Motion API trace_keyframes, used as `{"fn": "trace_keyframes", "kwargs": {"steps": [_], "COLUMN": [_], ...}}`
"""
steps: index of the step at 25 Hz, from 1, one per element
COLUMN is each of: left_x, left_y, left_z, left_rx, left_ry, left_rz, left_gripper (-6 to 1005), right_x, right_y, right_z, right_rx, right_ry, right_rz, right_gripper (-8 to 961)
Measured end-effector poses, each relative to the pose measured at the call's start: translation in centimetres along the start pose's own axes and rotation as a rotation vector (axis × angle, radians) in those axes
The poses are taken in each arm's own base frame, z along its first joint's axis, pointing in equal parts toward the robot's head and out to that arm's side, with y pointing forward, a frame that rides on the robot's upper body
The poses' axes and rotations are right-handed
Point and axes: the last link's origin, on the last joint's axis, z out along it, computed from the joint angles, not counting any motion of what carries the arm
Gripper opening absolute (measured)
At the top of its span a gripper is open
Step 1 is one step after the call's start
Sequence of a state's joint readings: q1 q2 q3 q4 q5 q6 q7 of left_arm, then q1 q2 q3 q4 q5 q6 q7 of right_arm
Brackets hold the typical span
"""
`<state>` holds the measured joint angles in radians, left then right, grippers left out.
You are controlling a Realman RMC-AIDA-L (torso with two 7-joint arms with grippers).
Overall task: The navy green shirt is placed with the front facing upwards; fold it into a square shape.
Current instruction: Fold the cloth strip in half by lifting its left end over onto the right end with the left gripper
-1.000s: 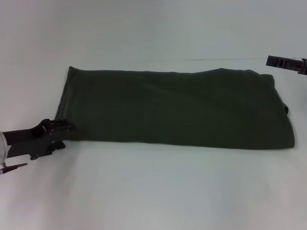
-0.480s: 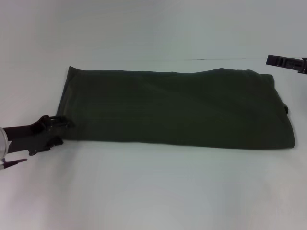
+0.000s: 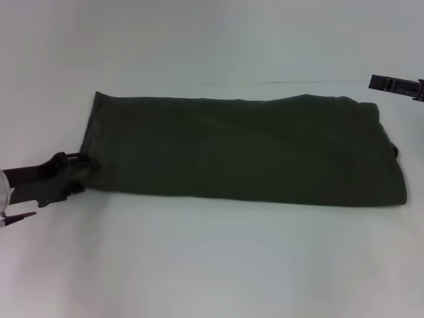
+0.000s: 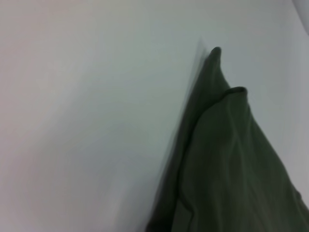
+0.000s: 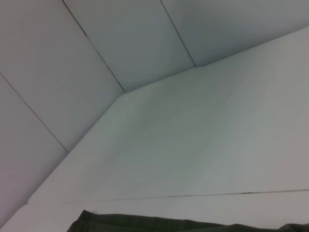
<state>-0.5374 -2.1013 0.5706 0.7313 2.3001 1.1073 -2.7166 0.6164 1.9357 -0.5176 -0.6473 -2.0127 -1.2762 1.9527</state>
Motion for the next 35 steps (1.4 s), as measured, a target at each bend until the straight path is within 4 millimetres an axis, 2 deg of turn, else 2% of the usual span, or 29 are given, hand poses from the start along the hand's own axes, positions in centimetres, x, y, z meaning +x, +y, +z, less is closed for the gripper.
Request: {"fn": "trace_keyframes", "kwargs": {"steps": [13,24,35], "left_x": [0.6,0.1,0.0], "left_y": [1.4,-0.1,0.0], "left_z": [0.0,-0.9,-0.6], "left_rx": [-0.025,0.008,0.023], "left_ry": [0.001,-0.039,-0.046], "left_rz": [0.09,0.093,0.105], "left_gripper": [667,668,667], "right_x": [0.2,0.3,0.3], "right_y": [-0.1,-0.2,0.0], "right_z": [-0.2,-0.2,-0.2], "right_rx": [0.004,0.005,-0.007], "right_ry": [-0.001,0.0,0.005], "right_rz": [0.01,0.012,0.018], "right_gripper": [931,931,931]}}
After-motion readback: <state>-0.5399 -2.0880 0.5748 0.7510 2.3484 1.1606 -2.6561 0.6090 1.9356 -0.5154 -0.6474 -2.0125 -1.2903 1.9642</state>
